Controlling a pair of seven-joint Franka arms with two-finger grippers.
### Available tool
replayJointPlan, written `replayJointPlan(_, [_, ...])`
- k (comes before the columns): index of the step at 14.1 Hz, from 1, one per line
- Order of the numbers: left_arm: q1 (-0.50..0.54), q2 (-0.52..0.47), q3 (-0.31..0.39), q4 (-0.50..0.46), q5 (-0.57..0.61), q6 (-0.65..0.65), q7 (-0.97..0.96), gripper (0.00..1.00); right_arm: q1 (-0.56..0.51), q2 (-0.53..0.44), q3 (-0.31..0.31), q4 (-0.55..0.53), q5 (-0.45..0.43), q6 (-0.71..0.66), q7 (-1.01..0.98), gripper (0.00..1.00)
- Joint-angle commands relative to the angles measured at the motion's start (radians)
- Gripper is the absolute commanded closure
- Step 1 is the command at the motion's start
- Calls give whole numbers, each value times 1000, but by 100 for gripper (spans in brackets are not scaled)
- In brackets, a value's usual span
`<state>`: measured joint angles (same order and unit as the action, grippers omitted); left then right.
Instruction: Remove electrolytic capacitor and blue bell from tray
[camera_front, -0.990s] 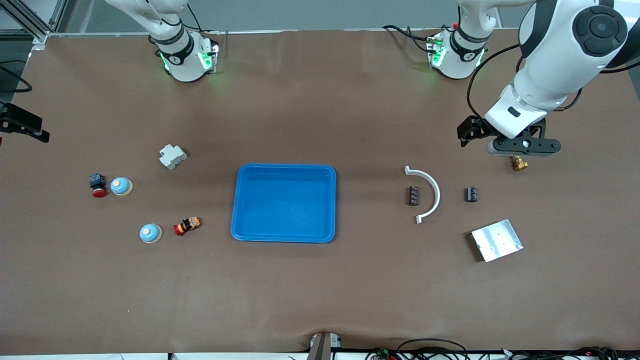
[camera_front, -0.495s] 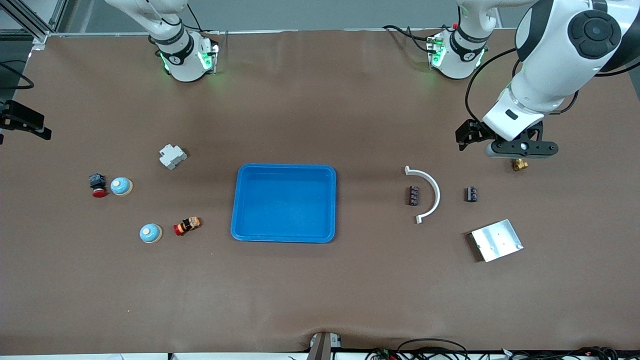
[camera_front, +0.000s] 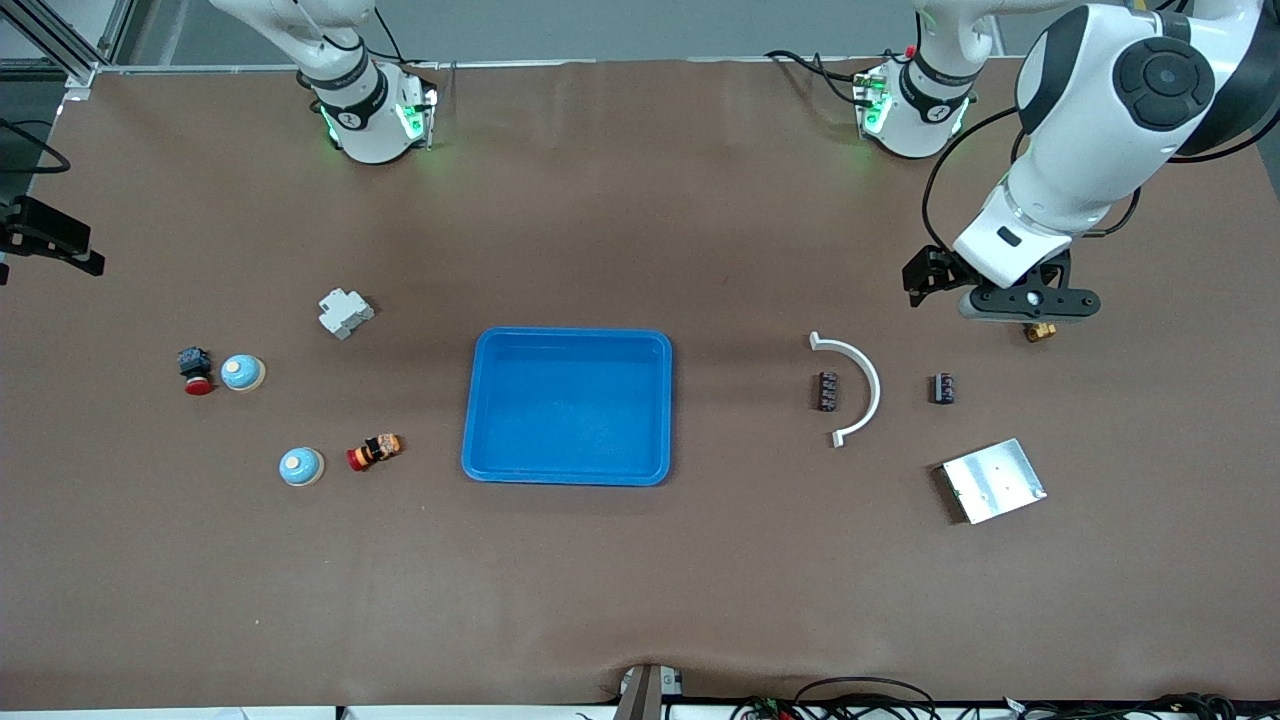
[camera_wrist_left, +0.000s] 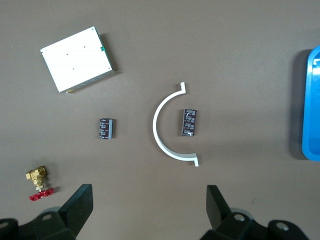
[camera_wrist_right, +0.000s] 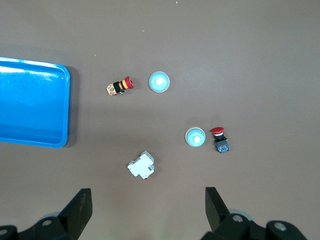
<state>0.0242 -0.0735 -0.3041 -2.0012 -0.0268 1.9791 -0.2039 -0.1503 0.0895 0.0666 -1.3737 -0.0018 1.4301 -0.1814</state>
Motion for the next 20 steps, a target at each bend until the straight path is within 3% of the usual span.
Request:
replayJointPlan(1, [5,-19,-13,-19,-18,26,-6,0,5,-31,-2,-33,-10,18,-4,0])
replayJointPlan(15, [10,-54,-101,-13,-16,18,-28,0,23,-34,-2,-47,-12,32,-3,0])
replayJointPlan(20, [3,66,-102,-11,-5,144,-35,0,18,-36,-4,-54,-12,30,-4,0])
